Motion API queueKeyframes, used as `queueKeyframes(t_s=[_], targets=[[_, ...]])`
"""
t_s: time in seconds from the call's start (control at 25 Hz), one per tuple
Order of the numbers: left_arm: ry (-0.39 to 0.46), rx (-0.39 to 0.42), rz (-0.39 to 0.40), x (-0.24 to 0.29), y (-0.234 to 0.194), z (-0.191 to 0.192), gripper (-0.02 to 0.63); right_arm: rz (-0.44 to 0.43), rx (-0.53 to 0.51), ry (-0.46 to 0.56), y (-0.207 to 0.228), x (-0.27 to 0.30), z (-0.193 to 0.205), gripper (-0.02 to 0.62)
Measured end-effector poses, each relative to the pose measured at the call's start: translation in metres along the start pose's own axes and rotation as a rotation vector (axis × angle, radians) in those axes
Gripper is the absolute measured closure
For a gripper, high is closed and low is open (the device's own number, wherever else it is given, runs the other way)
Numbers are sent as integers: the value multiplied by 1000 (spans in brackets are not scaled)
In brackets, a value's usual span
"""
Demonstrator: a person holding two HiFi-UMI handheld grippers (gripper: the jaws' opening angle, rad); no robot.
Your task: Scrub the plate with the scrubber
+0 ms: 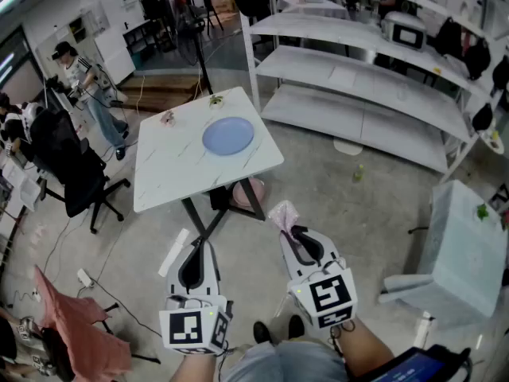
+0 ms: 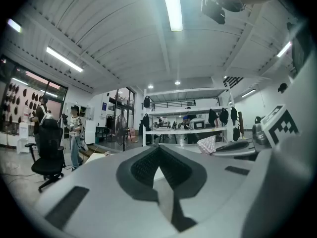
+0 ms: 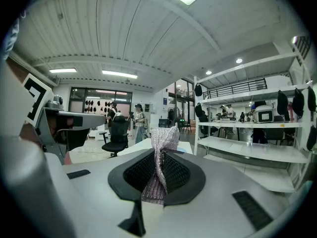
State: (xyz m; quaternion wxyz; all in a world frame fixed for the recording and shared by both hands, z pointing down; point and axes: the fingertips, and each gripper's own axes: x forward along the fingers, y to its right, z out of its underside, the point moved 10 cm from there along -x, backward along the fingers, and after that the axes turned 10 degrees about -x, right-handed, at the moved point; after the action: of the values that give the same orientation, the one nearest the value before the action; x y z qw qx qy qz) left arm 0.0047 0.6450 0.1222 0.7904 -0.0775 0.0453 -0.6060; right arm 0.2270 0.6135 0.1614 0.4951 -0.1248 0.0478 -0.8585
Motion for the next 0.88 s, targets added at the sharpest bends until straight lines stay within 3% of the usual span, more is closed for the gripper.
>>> queueKeyframes(t_s=[0.6, 0.88], targets=[[-57, 7, -74, 26, 11, 19, 600, 21, 71, -2, 57, 6, 28, 526], [-67, -13, -114, 47, -15, 29, 600, -16, 77, -21, 64, 50, 34, 525]])
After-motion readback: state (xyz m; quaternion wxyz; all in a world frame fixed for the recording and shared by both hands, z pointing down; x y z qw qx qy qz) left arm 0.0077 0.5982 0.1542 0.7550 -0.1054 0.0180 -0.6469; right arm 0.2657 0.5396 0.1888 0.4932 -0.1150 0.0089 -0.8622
